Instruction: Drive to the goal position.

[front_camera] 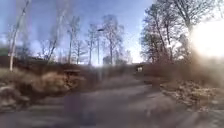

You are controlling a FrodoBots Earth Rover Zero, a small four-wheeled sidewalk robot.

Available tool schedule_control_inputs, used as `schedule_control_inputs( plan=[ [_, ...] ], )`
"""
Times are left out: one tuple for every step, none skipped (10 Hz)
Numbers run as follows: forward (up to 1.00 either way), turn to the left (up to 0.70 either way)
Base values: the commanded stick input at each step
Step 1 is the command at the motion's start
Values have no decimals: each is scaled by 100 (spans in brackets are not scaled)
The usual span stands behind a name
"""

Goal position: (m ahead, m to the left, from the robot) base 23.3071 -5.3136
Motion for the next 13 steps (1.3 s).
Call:
schedule_control_inputs(
  plan=[
    [100, 0],
    [100, 0],
    [100, 0],
    [100, 0],
    [100, 0],
    [100, 0],
    [100, 0],
    [100, 0],
    [100, 0],
    [100, 0],
    [100, 0],
    [100, 0],
    [100, 0]
  ],
)
